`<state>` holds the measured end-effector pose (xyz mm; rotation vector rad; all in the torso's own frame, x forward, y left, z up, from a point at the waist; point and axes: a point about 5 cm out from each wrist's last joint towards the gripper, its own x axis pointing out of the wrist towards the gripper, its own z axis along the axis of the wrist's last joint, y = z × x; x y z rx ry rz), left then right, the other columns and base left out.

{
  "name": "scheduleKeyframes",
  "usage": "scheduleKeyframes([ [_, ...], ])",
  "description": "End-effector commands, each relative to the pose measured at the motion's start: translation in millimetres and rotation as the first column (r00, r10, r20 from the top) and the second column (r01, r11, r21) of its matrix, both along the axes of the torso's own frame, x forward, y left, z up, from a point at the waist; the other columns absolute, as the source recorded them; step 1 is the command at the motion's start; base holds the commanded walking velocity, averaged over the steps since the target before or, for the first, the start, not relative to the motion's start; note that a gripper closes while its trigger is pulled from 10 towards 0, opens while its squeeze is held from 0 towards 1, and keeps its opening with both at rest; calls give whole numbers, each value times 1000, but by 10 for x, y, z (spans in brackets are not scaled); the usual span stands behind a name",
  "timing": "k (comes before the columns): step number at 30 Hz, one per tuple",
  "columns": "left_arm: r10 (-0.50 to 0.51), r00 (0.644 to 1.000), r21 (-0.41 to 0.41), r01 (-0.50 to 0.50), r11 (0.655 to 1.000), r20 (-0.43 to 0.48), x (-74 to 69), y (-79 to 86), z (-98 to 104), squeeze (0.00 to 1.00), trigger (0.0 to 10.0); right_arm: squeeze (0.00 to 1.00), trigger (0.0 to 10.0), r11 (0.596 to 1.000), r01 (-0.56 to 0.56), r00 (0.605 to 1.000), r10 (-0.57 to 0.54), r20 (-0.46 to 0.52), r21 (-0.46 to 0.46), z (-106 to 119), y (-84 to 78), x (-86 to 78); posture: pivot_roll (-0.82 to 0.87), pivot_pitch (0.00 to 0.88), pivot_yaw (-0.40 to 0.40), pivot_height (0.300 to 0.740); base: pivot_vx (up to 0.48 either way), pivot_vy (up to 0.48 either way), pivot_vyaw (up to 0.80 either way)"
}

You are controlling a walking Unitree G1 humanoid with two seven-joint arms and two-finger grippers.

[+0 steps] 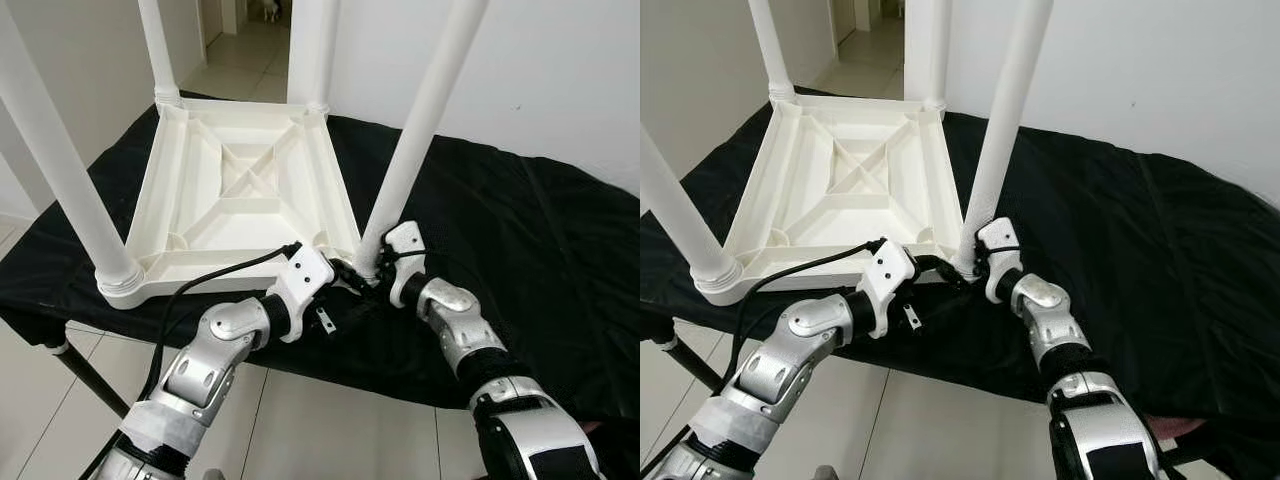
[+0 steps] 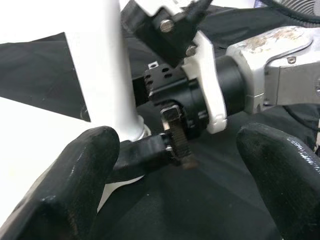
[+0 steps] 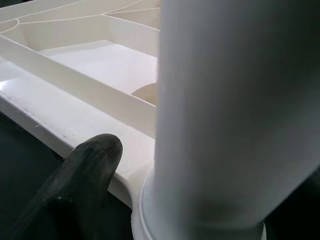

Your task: Building children table

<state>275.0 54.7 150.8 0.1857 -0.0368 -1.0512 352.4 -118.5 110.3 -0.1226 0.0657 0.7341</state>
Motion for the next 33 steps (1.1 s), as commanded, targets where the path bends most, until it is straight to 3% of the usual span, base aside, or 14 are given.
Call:
scheduleKeyframes([
  [1, -11, 1000, 2, 11, 1000, 0, 2, -17, 11, 0, 10000, 0, 4196, 999, -16, 1000, 15, -25, -29, -49, 56, -3, -3, 0, -56, 740, 0, 0, 0],
  [2, -11, 1000, 2, 11, 1000, 0, 2, -17, 11, 0, 10000, 0, 4196, 999, -16, 1000, 15, -25, -29, -49, 56, -3, -3, 0, -56, 740, 0, 0, 0],
  [3, -10, 1000, 2, 10, 1000, 1, 0, -16, 11, 0, 10000, 0, 0, 999, -20, 999, 19, -38, -38, -80, 75, -7, -1, 0, -57, 740, 0, 0, 0],
  [17, -22, 1000, -3, 22, 1000, -8, -36, -40, -13, 0, 10000, 0, 0, 1000, 13, 999, -13, -31, -19, -133, -90, -30, -18, 0, -57, 740, 0, 0, 0],
  [18, -26, 1000, -3, 26, 1000, -9, -42, -51, -16, 0, 10000, 0, 4235, 998, 53, 998, -53, -20, -21, -135, -140, -27, -20, 0, -58, 740, 0, 0, 0],
  [19, -26, 1000, -3, 26, 1000, -9, -42, -51, -16, 0, 10000, 0, 4235, 998, 53, 998, -53, -20, -21, -135, -140, -27, -20, 0, -58, 740, 0, 0, 0],
  [20, -29, 1000, -3, 29, 1000, -10, -45, -58, -18, 0, 10000, 0, 10000, 995, 102, 995, -103, -14, -12, -135, -190, -22, -21, 0, -60, 740, 0, 0, 0],
  [22, -33, 999, -4, 33, 999, -13, -56, -63, -26, 0, 10000, 0, 10000, 972, 234, 972, -233, 10, -26, -139, -286, -11, -26, 0, -62, 740, 0, 0, 0],
  [25, -35, 999, -3, 35, 999, -14, -59, -64, -32, 0, 10000, 0, 10000, 953, 303, 953, -303, 10, -25, -148, -319, -8, -26, 0, -62, 740, 0, 0, 0],
  [29, -40, 999, -4, 40, 999, -19, -78, -76, -43, 0, 10000, 0, 10000, 848, 528, 849, -528, -29, 32, -230, -323, -107, -28, 0, -69, 740, 0, 0, 0],
  [33, -41, 999, -5, 41, 999, -20, -80, -76, -45, 0, 10000, 0, 10000, 822, 569, 823, -567, -39, 42, -261, -274, -164, -31, 0, -69, 740, 0, 0, 0],
])
